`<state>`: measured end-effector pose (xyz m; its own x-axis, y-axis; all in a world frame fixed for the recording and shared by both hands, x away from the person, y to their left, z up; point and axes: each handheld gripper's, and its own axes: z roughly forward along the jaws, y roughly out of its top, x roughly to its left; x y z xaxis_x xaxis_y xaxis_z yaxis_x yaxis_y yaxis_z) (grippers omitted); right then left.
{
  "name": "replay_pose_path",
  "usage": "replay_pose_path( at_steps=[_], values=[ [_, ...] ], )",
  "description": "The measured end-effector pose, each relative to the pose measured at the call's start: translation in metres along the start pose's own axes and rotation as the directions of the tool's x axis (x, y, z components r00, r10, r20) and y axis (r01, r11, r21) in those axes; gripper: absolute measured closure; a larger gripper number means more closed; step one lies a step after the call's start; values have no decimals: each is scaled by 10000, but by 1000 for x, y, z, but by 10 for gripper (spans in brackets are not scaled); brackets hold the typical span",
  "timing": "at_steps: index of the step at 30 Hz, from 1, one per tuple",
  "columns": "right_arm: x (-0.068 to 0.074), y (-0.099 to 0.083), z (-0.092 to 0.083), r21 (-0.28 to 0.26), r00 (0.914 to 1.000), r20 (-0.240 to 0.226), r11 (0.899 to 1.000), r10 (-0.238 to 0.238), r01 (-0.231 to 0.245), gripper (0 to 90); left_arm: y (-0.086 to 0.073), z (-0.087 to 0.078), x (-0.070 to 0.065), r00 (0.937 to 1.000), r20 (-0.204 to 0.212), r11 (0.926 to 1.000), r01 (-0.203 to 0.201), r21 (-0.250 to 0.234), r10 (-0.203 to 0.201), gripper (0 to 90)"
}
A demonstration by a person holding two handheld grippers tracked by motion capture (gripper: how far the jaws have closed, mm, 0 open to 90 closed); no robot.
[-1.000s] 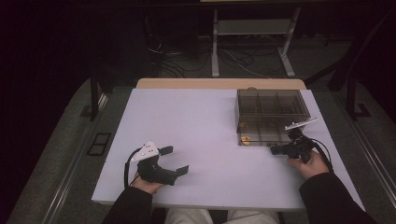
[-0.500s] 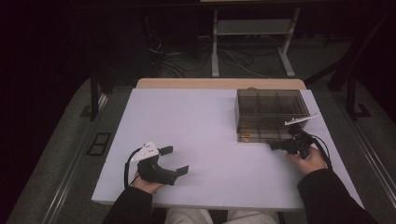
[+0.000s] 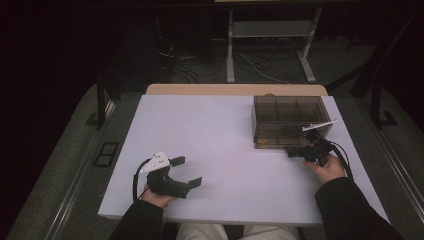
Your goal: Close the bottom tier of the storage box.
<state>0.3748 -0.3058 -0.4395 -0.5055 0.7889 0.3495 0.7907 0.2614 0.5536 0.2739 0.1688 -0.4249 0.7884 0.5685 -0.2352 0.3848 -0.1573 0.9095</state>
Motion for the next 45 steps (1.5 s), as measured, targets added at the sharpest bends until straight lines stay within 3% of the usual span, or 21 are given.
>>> replay_pose_path(
  at_steps=[8,45],
  values=[
    [-1,8,0,-252,9999,-116,9997,22,-25,892,0,0,0,10000,2,10000,-2,3,2,0],
    [-6,18,7,-821,9994,321,9966,111,-84,892,0,-1,0,10000,-4,10000,-8,-18,8,0]
  ],
)
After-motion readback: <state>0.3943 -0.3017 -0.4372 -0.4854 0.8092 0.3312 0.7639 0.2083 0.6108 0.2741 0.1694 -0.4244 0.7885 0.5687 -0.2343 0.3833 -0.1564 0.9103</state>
